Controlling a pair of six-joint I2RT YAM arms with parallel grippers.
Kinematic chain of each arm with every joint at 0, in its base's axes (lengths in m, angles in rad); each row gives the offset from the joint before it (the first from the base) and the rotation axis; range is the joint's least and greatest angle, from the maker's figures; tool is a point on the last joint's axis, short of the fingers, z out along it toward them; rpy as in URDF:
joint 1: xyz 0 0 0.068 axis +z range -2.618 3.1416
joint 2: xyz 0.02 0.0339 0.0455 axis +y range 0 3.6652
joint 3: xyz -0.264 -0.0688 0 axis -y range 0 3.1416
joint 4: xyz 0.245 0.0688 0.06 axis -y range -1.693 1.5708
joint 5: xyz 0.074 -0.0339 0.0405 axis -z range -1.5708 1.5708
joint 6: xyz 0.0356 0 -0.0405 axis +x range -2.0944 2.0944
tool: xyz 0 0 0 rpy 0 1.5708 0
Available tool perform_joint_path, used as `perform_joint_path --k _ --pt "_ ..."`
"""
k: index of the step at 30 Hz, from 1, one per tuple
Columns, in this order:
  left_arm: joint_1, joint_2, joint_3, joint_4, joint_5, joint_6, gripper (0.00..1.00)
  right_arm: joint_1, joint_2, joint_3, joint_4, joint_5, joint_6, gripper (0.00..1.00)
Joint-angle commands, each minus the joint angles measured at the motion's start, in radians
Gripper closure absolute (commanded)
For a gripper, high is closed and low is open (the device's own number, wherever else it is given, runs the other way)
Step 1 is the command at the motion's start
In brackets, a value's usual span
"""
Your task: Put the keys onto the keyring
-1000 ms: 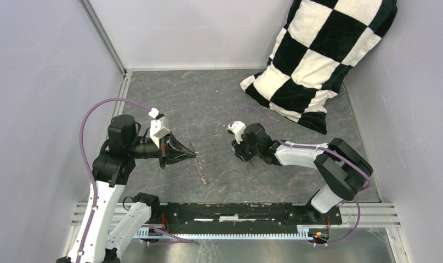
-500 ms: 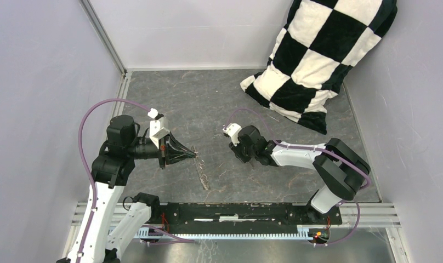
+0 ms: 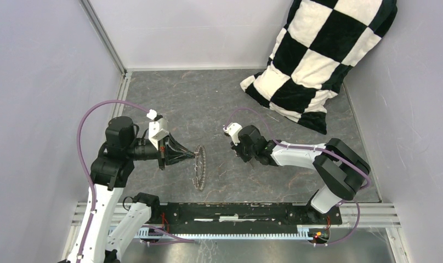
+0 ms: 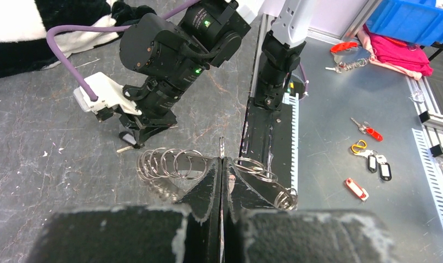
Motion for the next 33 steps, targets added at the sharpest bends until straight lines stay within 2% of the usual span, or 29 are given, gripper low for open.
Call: perform_joint_path --k 1,10,15,17,19,21,26,29,33 --pt "0.0 -0.016 0.042 0.017 0.002 0.032 0.98 0.004 0.015 0.041 0.01 0.006 -0.006 0.87" --pt "0.0 -0.02 0.051 -0.016 -0.005 0.071 0.98 0.003 0.032 0.052 0.01 0.001 0.008 0.87" --pt "-0.001 -0.024 0.051 -0.019 -0.012 0.075 0.98 0.004 0.03 0.054 0.01 -0.005 0.007 0.99" --pt "-0.002 -0.025 0.051 -0.018 -0.013 0.076 0.98 0.002 0.029 0.052 0.004 -0.007 0.006 1.0" --pt "-0.001 -0.025 0.051 -0.018 -0.016 0.078 0.98 0.003 0.038 0.06 -0.015 -0.03 0.001 0.95" --pt "-0.001 -0.023 0.051 -0.019 -0.016 0.079 0.98 0.004 0.044 0.067 -0.024 -0.036 0.004 0.82" --pt "-0.001 -0.021 0.054 -0.02 -0.013 0.079 0.98 0.005 0.026 0.049 -0.023 -0.03 0.008 0.8" --pt "-0.002 -0.024 0.056 -0.019 -0.016 0.077 0.98 0.003 0.023 0.043 -0.014 -0.03 0.008 0.85" --pt "-0.001 -0.026 0.057 -0.019 -0.016 0.076 0.98 0.002 0.012 0.037 -0.01 -0.031 0.008 1.0"
